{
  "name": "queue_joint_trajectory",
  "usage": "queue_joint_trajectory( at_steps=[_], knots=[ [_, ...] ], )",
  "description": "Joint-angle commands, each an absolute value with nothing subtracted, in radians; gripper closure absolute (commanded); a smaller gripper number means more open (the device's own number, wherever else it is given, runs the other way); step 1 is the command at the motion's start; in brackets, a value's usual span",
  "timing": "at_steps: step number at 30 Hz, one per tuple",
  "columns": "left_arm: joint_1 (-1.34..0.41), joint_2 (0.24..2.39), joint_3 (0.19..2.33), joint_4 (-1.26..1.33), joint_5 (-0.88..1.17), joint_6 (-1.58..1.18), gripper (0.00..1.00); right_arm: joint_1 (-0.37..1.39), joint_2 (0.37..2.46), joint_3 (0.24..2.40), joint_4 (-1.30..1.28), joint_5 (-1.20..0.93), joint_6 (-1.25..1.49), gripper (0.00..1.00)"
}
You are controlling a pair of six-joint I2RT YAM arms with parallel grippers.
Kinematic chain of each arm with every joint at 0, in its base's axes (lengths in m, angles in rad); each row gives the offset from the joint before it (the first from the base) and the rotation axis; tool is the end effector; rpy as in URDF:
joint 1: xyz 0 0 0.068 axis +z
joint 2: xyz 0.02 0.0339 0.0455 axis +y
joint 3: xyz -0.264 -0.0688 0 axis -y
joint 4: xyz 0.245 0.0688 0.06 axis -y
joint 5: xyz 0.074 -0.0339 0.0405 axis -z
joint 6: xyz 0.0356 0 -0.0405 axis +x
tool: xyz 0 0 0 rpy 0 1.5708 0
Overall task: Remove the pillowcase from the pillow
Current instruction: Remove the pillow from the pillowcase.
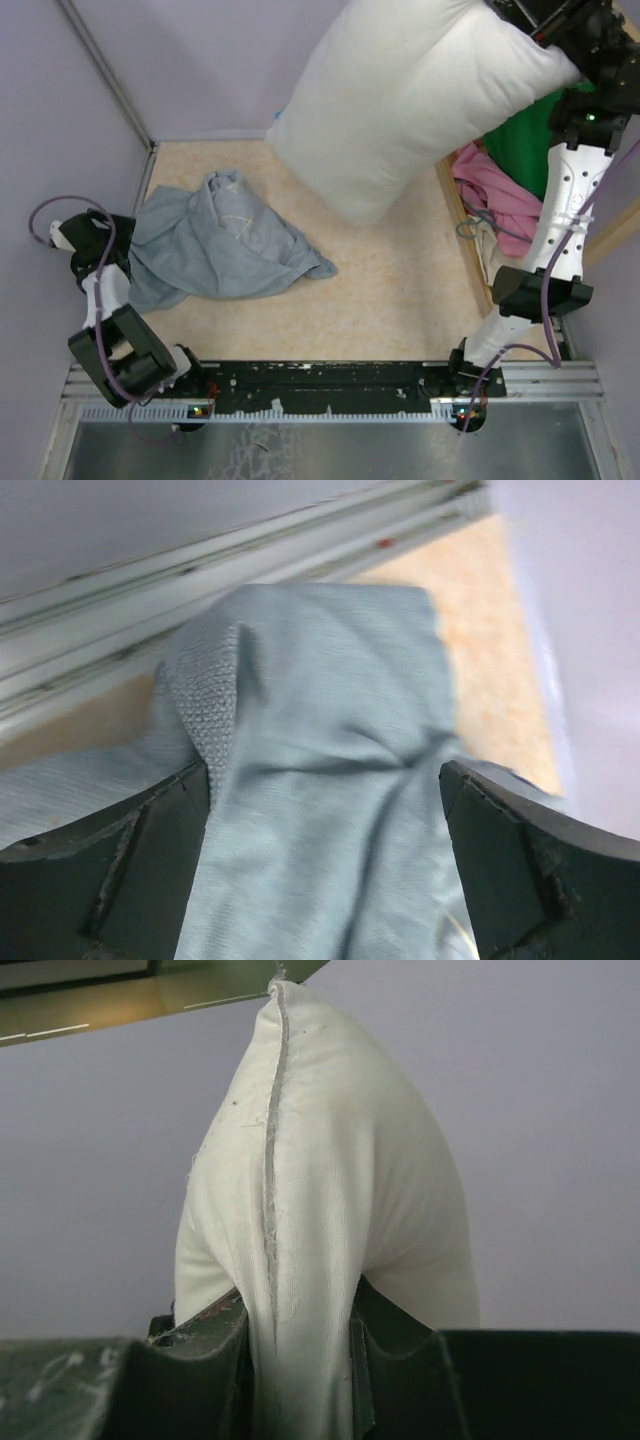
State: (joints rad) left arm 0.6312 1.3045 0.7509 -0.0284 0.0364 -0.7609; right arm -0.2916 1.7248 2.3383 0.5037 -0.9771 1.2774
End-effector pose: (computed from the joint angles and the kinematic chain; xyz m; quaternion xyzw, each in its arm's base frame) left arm 0.2284 0.1654 0.2302 -0.5577 0.6809 -0.0467 0.4724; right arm 0.2646 -0.0486 0.6489 -0.1834 0.4636 0.5001 0.7080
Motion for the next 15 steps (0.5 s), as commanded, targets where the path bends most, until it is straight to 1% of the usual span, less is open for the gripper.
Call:
queue_joint_trajectory(
  at_steps=[1,3,6,8,10,11,13,15],
  knots=[
    [0.501,1.143,0.758,0.129,0.088,-0.685,0.0,-0.208,1.69,2.384,0.508,-0.792,1.159,1.0],
    [0.381,1.098,0.797,0.078,0.004,-0.638,0.0,-0.151,1.701,2.385,0.46,-0.784,1.104,1.0],
    [0.241,0.987,0.786,0.116,-0.088,-0.563,0.0,-0.079,1.727,2.422,0.348,-0.775,1.008,1.0],
    [0.161,0.881,0.751,0.197,-0.104,-0.506,0.0,-0.049,1.739,2.44,0.281,-0.766,0.962,1.0],
    [0.114,0.828,0.743,0.259,-0.075,-0.46,0.0,-0.043,1.736,2.42,0.259,-0.745,0.952,1.0],
    [0.086,0.824,0.758,0.265,-0.062,-0.439,0.0,-0.042,1.732,2.403,0.242,-0.723,0.947,1.0],
    [0.032,0.855,0.829,0.199,-0.049,-0.389,0.0,-0.033,1.716,2.353,0.199,-0.653,0.927,1.0],
    [-0.03,0.902,0.901,0.153,-0.04,-0.317,0.0,-0.014,1.684,2.263,0.177,-0.553,0.903,1.0]
  ],
)
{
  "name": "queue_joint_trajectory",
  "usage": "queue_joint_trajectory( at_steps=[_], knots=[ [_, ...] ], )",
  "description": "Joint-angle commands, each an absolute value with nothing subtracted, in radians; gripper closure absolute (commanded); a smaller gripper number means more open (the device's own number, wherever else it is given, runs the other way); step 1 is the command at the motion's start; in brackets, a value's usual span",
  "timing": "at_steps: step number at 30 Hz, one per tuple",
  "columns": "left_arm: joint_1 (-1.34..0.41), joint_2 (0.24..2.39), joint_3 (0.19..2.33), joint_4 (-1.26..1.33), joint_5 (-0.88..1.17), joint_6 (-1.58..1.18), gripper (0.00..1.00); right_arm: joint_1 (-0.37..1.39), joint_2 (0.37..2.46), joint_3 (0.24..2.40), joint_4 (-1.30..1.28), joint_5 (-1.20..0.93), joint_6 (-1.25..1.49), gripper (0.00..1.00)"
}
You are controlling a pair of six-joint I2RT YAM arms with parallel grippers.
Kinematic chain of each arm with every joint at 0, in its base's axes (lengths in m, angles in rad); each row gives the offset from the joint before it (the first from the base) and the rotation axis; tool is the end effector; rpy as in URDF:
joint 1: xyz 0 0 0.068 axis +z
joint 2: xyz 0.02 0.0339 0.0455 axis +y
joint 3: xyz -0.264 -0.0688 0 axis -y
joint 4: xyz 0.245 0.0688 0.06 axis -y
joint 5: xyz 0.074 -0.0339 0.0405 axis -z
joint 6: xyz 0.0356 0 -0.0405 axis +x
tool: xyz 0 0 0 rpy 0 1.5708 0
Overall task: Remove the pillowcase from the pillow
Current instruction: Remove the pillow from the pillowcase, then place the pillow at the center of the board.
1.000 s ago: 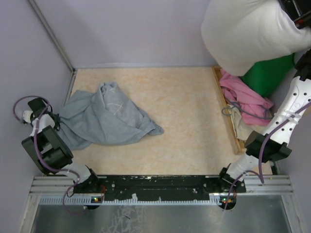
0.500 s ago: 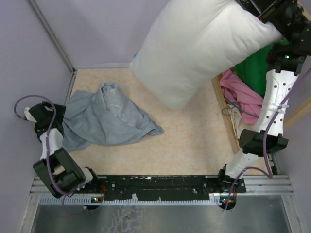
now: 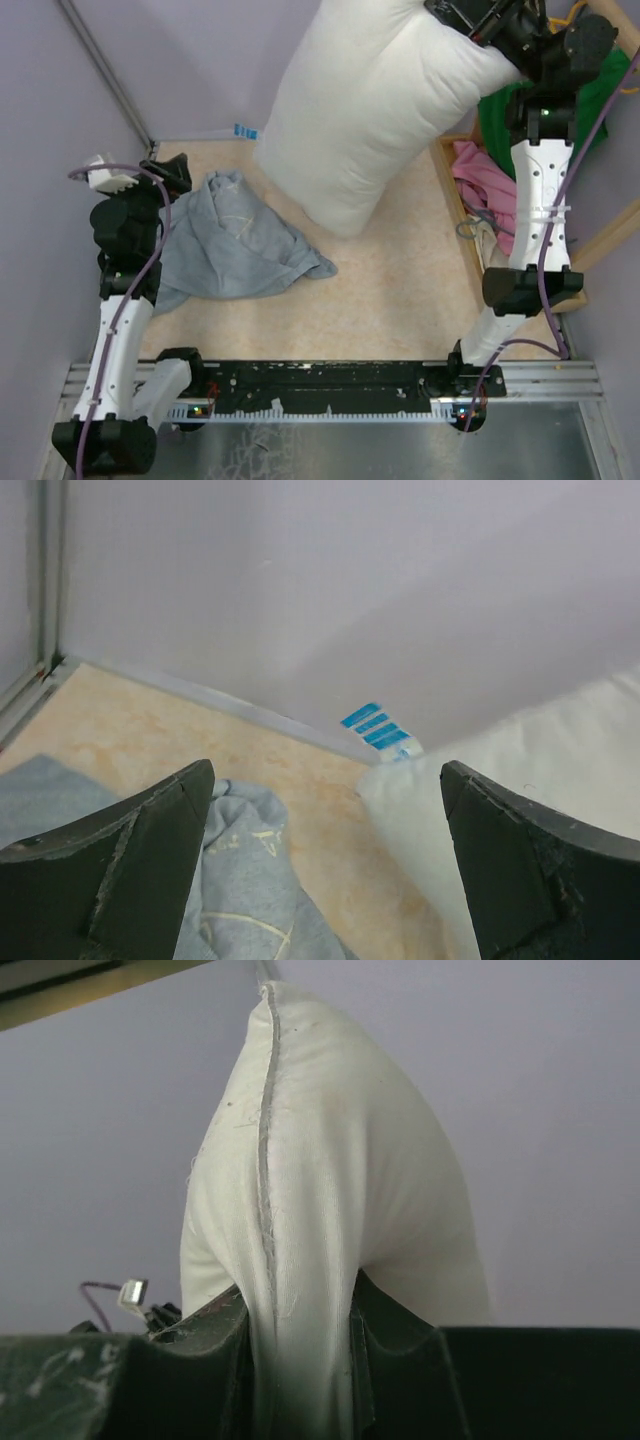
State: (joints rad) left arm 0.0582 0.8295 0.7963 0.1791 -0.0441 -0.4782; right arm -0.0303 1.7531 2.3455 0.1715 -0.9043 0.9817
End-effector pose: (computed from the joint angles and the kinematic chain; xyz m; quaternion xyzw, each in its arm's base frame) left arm 0.1966 0.0130 0.3760 -0.1893 0.6257 -0.1436 0.7430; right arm 0.3077 0.0187 0.6261 -0.1803 0.5036 0.5313 0.6569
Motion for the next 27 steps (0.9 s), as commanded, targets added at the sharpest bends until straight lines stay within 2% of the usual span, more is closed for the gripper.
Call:
queue_joint_trajectory(
  at_steps=[1,3,6,9,12,16,18,27],
  knots=[
    [-0.061,0.924,0.93,0.149,-0.026,-0.29,0.0,-0.005,1.67,2.227,0.18,-0.509,0.891,1.0],
    [-0.121,0.967,0.961,0.156,0.024,-0.26,0.0,0.001,1.663,2.193,0.197,-0.451,0.879,1.0],
    [-0.23,1.056,1.004,0.172,0.112,-0.24,0.0,0.001,1.691,2.26,0.151,-0.406,0.837,1.0],
    [-0.403,1.166,1.031,0.208,0.06,-0.17,0.0,0.002,1.677,2.246,0.129,-0.323,0.79,1.0],
    [-0.528,1.31,1.05,0.269,0.027,-0.153,0.0,0.001,1.529,2.024,0.17,-0.184,0.726,1.0],
    [-0.555,1.516,1.099,0.329,0.189,-0.317,0.0,0.001,1.26,1.578,0.31,0.002,0.647,1.0],
    [-0.562,1.635,1.148,0.338,0.261,-0.355,0.0,0.0,1.148,1.406,0.3,0.068,0.605,1.0],
    [-0.607,2.119,1.554,0.314,0.386,-0.45,0.0,0.001,0.818,1.032,0.052,0.124,0.53,1.0]
  ],
)
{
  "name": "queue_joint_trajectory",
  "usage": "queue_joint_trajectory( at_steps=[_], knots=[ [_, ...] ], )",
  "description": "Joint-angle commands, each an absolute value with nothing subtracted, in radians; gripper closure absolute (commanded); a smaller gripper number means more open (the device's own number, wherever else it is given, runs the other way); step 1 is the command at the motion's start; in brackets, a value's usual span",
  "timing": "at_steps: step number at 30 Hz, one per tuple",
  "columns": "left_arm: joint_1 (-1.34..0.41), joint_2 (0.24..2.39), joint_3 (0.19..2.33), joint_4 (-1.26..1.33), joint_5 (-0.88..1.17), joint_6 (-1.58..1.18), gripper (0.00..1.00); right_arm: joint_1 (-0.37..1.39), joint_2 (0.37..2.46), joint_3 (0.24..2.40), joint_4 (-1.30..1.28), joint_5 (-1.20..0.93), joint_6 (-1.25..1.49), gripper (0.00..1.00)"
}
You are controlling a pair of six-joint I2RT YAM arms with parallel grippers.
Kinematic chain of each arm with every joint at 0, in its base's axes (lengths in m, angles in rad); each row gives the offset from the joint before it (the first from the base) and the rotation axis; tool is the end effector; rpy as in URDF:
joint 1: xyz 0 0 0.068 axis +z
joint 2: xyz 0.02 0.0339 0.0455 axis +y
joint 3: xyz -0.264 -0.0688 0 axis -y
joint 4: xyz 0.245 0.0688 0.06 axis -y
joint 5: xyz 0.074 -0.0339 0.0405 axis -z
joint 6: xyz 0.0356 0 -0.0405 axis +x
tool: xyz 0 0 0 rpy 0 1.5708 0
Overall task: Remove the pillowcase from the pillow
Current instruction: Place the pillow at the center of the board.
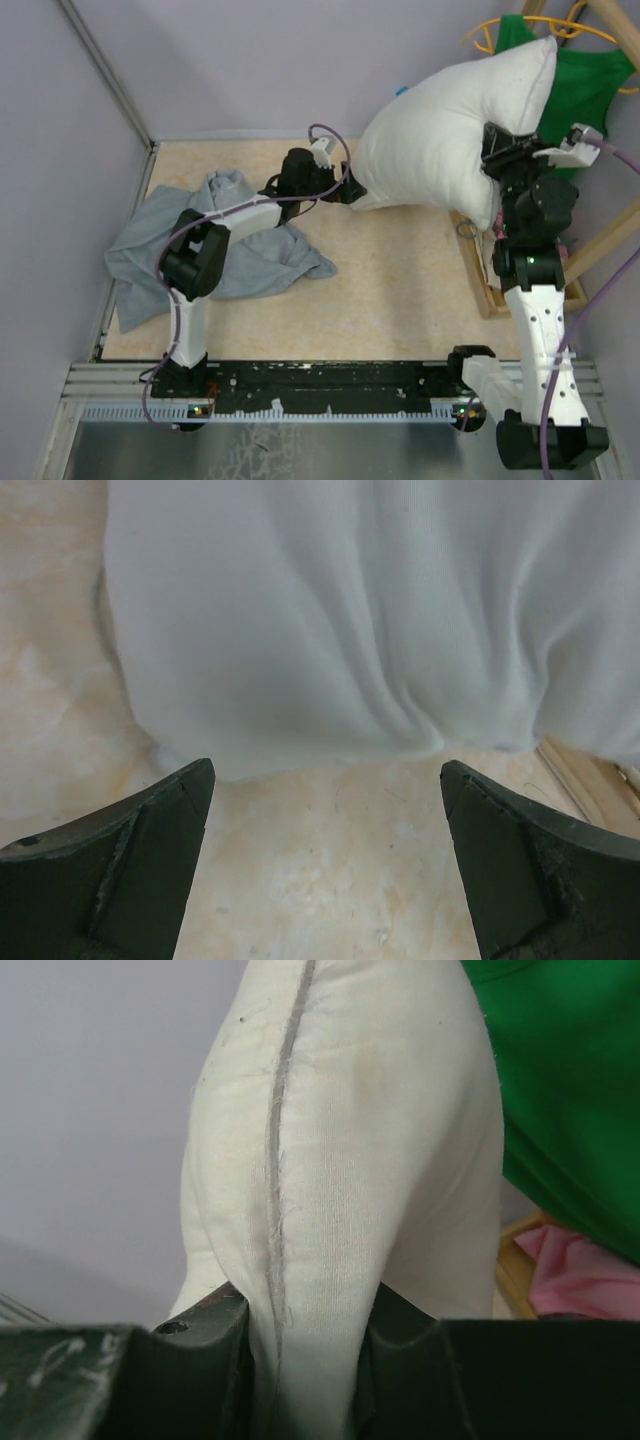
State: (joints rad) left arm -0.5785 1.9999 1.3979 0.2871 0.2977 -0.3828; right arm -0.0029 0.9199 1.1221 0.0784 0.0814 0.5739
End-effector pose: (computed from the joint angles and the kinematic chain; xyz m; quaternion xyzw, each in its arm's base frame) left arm 0.3865 -0.2649 0.2308 0.1649 0.7879 -0.3750 0.4597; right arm 0.1932 -0.0035 0.4618 0.2020 0.5667 0.2014 0.7730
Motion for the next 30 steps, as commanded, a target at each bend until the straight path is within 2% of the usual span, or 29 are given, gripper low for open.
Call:
queue_joint_trajectory(
  at_steps=[1,7,11,13,17,21,22,23,25,26,27,30],
  knots=[
    [-0.612,2.162,1.596,0.31,0.394,-0.465,0.0,0.001,0.766,0.995,0.015,0.125,0.533,1.0],
    [-0.619,2.354,1.775,0.288,0.398,-0.54,0.0,0.003,0.552,0.82,-0.255,0.161,0.507,1.0],
    [-0.618,2.455,1.902,0.244,0.387,-0.55,0.0,0.003,0.471,0.76,-0.372,0.1,0.544,1.0],
    [-0.618,2.505,1.975,0.227,0.378,-0.555,0.0,0.002,0.465,0.738,-0.415,0.056,0.562,0.9],
    [-0.617,2.606,2.142,0.193,0.355,-0.59,0.0,0.002,0.464,0.738,-0.508,0.058,0.55,0.89],
    [-0.618,2.69,2.243,0.209,0.342,-0.663,0.0,0.002,0.421,0.757,-0.592,0.141,0.561,0.83],
    [-0.619,2.706,2.256,0.221,0.332,-0.687,0.0,0.003,0.411,0.763,-0.616,0.161,0.573,0.79],
    [-0.618,2.723,2.263,0.239,0.324,-0.714,0.0,0.003,0.406,0.77,-0.643,0.177,0.589,0.68],
    [-0.62,2.752,2.271,0.284,0.292,-0.785,0.0,0.002,0.412,0.792,-0.717,0.206,0.632,0.39],
    [-0.621,2.767,2.274,0.297,0.267,-0.824,0.0,0.003,0.425,0.811,-0.758,0.225,0.658,0.29],
    [-0.623,2.781,2.281,0.308,0.252,-0.86,0.0,0.003,0.444,0.835,-0.807,0.251,0.687,0.22],
    [-0.633,2.83,2.319,0.332,0.221,-0.935,0.01,0.003,0.524,0.948,-1.003,0.349,0.773,0.11]
  ],
)
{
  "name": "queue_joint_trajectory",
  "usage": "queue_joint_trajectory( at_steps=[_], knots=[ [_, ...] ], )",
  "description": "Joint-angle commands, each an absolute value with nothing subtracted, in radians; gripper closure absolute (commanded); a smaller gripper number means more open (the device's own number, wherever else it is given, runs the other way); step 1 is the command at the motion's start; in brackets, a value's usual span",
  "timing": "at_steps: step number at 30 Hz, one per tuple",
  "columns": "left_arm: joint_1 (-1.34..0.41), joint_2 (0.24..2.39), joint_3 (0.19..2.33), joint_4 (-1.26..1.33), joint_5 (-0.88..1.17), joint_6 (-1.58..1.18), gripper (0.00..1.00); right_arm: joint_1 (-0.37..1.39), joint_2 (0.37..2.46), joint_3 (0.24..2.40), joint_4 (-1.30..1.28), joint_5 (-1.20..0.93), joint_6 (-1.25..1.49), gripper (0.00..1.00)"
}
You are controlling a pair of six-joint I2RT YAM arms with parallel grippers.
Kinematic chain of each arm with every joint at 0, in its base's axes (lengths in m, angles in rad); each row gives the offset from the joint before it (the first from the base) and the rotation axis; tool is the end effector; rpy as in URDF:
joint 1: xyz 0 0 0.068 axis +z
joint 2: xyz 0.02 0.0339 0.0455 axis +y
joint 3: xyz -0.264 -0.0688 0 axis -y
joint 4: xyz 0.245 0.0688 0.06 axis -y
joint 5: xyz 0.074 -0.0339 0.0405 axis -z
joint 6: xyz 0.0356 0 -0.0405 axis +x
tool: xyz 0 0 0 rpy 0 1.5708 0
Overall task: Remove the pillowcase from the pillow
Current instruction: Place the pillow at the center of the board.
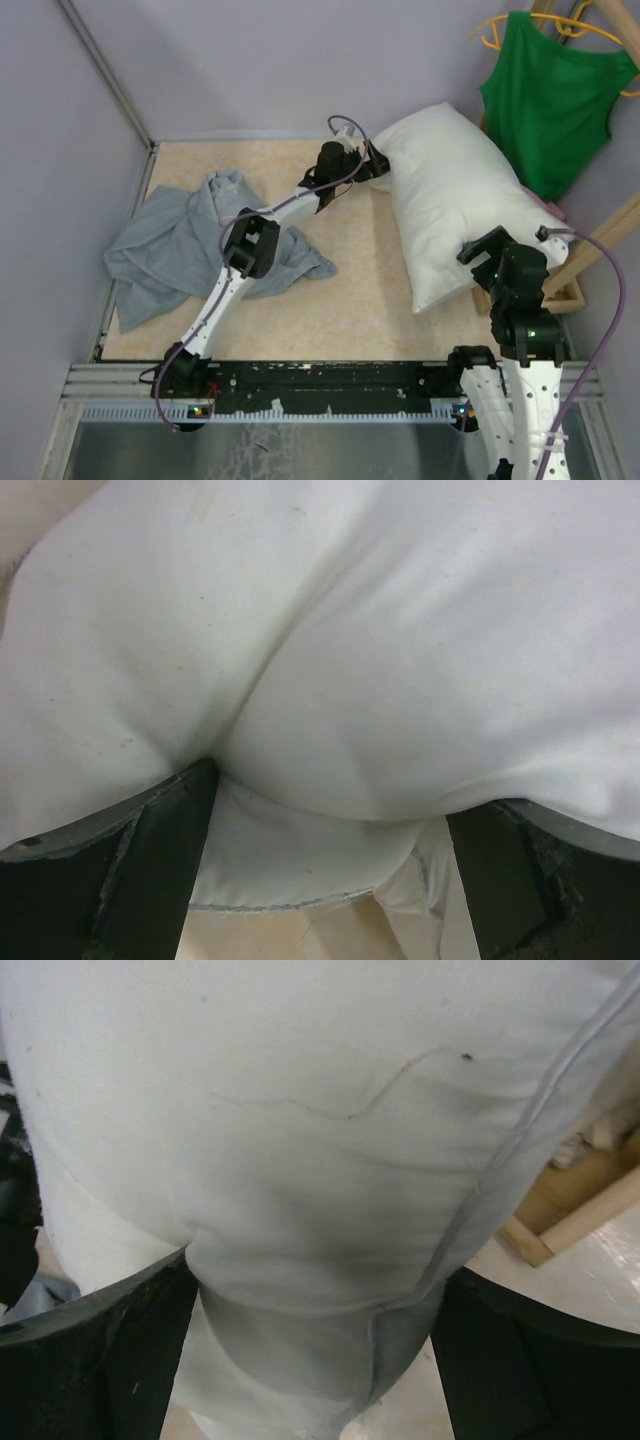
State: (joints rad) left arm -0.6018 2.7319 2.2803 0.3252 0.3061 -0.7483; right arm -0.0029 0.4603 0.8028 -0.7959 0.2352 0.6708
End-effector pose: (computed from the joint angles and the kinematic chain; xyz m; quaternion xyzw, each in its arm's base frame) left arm 0.5016 -0.3575 0.1521 0.0462 0.7470 -0.4976 0.4385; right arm 0.0917 -0.0086 0.3220 0.3370 0.7742 0.0786 0.5299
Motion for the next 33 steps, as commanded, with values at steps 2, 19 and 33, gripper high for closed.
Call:
queue_joint_trajectory(
  at_steps=[2,19,33],
  knots=[
    [-0.645,2.846,2.333,0.339,0.181,-0.961,0.01,0.003,0.565,1.018,-1.094,0.397,0.821,0.1],
    [-0.496,2.577,2.011,0.649,0.522,-0.926,0.0,0.003,0.752,1.099,-0.651,0.28,0.676,0.01],
    [-0.247,1.821,1.468,0.199,0.258,-0.432,0.0,0.227,1.216,0.994,-0.377,0.424,0.548,0.01]
  ],
)
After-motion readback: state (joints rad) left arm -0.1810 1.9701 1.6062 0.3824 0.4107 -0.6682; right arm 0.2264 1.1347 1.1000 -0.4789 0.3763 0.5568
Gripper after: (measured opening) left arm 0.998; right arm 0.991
